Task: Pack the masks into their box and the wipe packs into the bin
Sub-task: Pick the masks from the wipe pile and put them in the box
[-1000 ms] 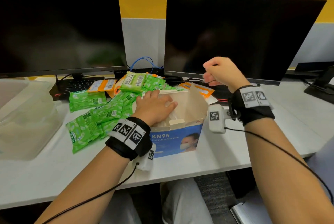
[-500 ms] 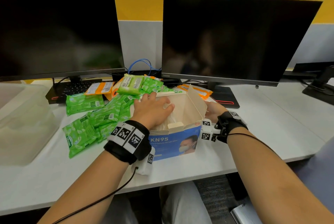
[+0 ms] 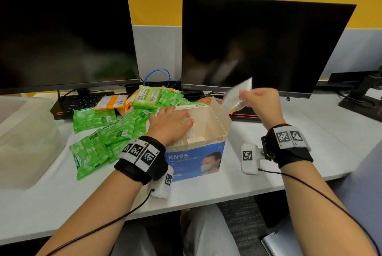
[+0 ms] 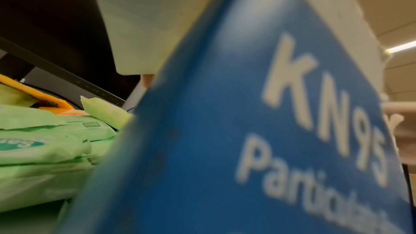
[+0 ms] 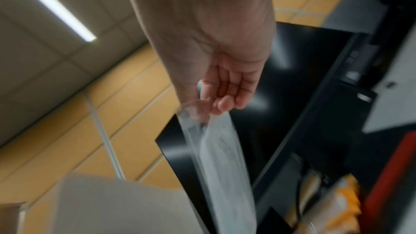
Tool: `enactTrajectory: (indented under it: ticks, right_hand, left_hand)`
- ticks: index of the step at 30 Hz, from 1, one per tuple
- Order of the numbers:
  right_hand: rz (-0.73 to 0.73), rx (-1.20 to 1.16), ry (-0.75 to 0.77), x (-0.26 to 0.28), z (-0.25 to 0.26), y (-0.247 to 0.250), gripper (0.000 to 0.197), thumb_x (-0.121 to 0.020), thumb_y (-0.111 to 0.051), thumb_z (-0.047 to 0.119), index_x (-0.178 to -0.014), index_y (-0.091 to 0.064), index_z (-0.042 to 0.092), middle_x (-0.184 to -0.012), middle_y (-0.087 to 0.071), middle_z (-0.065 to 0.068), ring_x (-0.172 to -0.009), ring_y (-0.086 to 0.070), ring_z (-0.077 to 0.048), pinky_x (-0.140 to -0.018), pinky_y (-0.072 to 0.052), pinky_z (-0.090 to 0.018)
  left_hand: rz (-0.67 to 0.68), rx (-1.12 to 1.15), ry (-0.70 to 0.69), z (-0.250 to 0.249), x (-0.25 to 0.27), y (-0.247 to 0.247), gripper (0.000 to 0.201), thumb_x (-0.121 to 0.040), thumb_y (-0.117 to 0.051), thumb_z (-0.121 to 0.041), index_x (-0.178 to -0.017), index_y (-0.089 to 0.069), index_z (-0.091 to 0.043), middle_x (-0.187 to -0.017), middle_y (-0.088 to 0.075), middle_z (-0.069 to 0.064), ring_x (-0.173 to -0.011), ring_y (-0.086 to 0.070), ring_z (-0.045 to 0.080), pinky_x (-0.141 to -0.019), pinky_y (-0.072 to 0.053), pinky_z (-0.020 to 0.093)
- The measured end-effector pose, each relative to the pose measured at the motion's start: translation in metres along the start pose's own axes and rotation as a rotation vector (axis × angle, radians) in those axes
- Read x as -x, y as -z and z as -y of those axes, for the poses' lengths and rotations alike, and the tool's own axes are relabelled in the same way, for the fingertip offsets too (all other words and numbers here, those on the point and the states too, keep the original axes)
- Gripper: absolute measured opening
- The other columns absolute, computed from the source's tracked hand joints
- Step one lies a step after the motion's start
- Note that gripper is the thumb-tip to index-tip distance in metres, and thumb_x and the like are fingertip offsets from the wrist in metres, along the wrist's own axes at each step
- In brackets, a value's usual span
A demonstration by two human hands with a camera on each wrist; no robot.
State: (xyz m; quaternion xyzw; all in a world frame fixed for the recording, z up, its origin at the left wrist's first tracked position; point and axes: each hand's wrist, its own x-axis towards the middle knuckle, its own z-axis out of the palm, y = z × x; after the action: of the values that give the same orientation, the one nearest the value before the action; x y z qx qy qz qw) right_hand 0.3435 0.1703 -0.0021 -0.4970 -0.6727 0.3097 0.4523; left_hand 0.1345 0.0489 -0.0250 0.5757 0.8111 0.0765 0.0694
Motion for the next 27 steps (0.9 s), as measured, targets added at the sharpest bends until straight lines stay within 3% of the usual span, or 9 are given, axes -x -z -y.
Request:
enactTrajectory:
  ticks: [4, 6, 9, 11, 15, 19, 24, 27]
  right_hand:
    - [-0.072, 0.066, 0.279, 0.008, 0.04, 0.022, 0.019, -0.082, -0.072, 0.03, -0.077, -0.071, 0.011, -0.075, -0.067, 0.0, -0.071, -0.061, -0.008, -0.071, -0.051, -0.021]
    - [-0.08, 0.042, 0.341, 0.007, 0.052, 0.028, 0.009, -0.082, -0.072, 0.025, -0.087, -0.07, 0.018, -0.081, -0.065, 0.006, -0.075, -0.06, -0.007, -0.074, -0.053, -0.023]
    - [-0.073, -0.071, 0.41, 0.011, 0.065, 0.032, 0.018, -0.086, -0.067, 0.018, -0.103, -0.064, 0.021, -0.097, -0.066, 0.005, -0.091, -0.065, -0.011, -0.082, -0.056, -0.027]
    - [-0.029, -0.093, 0.462, 0.018, 0.077, 0.032, 0.018, -0.088, -0.063, 0.014, -0.105, -0.06, 0.019, -0.101, -0.065, 0.005, -0.094, -0.065, -0.008, -0.078, -0.056, -0.023]
    - [0.089, 0.208, 0.532, 0.03, 0.091, 0.02, 0.012, -0.091, -0.059, 0.011, -0.098, -0.066, 0.019, -0.091, -0.064, 0.008, -0.081, -0.058, 0.002, -0.074, -0.047, -0.01]
    - [0.218, 0.308, 0.439, 0.036, 0.093, 0.001, 0.018, -0.088, -0.066, 0.016, -0.105, -0.064, 0.021, -0.089, -0.066, 0.004, -0.083, -0.062, -0.008, -0.08, -0.051, -0.022]
    - [0.551, 0.543, 0.286, 0.045, 0.091, -0.015, 0.041, -0.081, -0.073, 0.027, -0.119, -0.059, 0.023, -0.108, -0.06, 0.003, -0.09, -0.057, -0.012, -0.062, -0.044, -0.018]
    - [0.637, 0.748, 0.248, 0.049, 0.089, -0.018, 0.045, -0.084, -0.07, 0.024, -0.125, -0.054, 0.017, -0.119, -0.061, -0.004, -0.1, -0.06, -0.02, -0.072, -0.047, -0.025]
  left_hand:
    - [-0.012, 0.016, -0.004, 0.001, 0.0, 0.0, 0.043, -0.093, -0.03, -0.055, -0.133, -0.041, -0.044, -0.154, -0.024, 0.0, -0.141, -0.02, 0.025, -0.11, -0.017, 0.052]
    - [-0.012, 0.013, -0.002, 0.0, 0.0, 0.0, 0.044, -0.093, -0.03, -0.056, -0.134, -0.04, -0.043, -0.154, -0.023, 0.0, -0.141, -0.019, 0.025, -0.11, -0.017, 0.053]
    - [-0.011, 0.011, -0.004, 0.0, 0.0, 0.0, 0.045, -0.093, -0.03, -0.057, -0.134, -0.04, -0.043, -0.155, -0.023, 0.001, -0.142, -0.019, 0.025, -0.11, -0.017, 0.052]
    - [-0.012, 0.013, -0.003, 0.0, 0.001, 0.001, 0.045, -0.092, -0.032, -0.057, -0.134, -0.04, -0.042, -0.154, -0.024, 0.0, -0.141, -0.02, 0.024, -0.109, -0.017, 0.051]
    - [-0.019, 0.006, -0.016, 0.0, 0.001, 0.001, 0.048, -0.092, -0.033, -0.056, -0.137, -0.038, -0.04, -0.153, -0.025, 0.0, -0.14, -0.021, 0.024, -0.108, -0.019, 0.05]
    - [-0.017, 0.0, -0.015, 0.001, -0.001, 0.001, 0.049, -0.092, -0.031, -0.059, -0.136, -0.038, -0.04, -0.153, -0.025, 0.0, -0.141, -0.021, 0.024, -0.109, -0.019, 0.051]
    - [-0.016, -0.041, -0.01, 0.001, -0.003, 0.001, 0.055, -0.092, -0.028, -0.061, -0.138, -0.038, -0.032, -0.154, -0.025, 0.002, -0.14, -0.022, 0.026, -0.108, -0.021, 0.052]
    - [-0.034, -0.032, -0.011, 0.002, -0.003, -0.001, 0.054, -0.092, -0.029, -0.061, -0.136, -0.039, -0.032, -0.151, -0.029, 0.001, -0.138, -0.025, 0.025, -0.107, -0.022, 0.05]
